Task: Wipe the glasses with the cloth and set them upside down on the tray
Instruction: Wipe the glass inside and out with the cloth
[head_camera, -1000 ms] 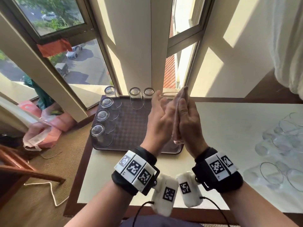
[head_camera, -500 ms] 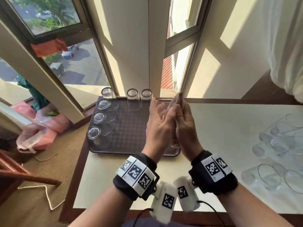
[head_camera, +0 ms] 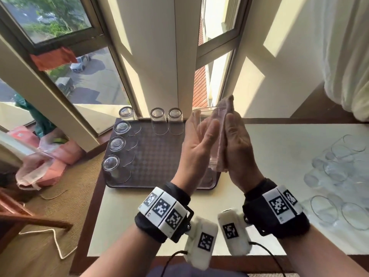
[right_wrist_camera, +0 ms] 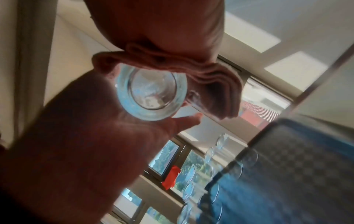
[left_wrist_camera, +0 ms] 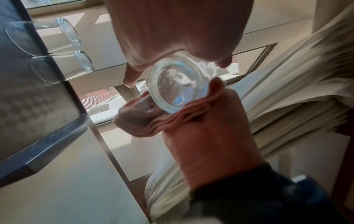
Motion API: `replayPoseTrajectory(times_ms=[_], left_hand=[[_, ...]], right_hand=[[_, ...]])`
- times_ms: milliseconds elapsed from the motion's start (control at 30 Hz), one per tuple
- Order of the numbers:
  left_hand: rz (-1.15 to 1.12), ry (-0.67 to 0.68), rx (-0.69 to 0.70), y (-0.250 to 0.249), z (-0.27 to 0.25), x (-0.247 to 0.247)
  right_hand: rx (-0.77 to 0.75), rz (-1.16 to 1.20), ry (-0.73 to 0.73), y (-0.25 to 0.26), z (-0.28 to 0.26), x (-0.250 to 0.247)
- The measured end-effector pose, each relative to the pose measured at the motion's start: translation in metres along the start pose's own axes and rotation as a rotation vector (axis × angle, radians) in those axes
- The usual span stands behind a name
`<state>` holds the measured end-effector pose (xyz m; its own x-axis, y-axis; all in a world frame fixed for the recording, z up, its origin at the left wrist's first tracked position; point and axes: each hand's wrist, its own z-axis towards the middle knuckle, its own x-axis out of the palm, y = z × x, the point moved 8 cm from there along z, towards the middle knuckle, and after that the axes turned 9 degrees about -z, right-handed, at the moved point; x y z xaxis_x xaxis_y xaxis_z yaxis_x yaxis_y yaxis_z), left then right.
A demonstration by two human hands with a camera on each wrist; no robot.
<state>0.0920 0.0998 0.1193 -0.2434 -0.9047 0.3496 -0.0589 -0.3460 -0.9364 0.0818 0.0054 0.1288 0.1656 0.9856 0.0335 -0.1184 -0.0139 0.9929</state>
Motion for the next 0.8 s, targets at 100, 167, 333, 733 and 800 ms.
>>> replayPoseTrajectory(times_ms=[100, 167, 333, 733, 800], left_hand=[[-0.027, 0.112, -0.063, -0.001, 0.002, 0.004], [0.070, 0.128, -0.113, 0.000, 0.008, 0.000], [0.134, 0.013, 0.013, -0.003, 0.000, 0.002], [0.039, 0.061, -0.137, -0.004, -0.002, 0.001], [0.104, -0.013, -0.081, -0.005, -0.001, -0.001]], right_hand=[[0.250, 0.321, 0.077, -0.014, -0.007, 0.004], [0.264, 0.318, 0.061, -0.016, -0.009, 0.001], [0.020, -0.041, 0.007, -0.006, -0.004, -0.001], [0.116, 0.086, 0.007, -0.008, -0.001, 0.002], [0.086, 0.097, 0.008, -0.007, -0.001, 0.007]])
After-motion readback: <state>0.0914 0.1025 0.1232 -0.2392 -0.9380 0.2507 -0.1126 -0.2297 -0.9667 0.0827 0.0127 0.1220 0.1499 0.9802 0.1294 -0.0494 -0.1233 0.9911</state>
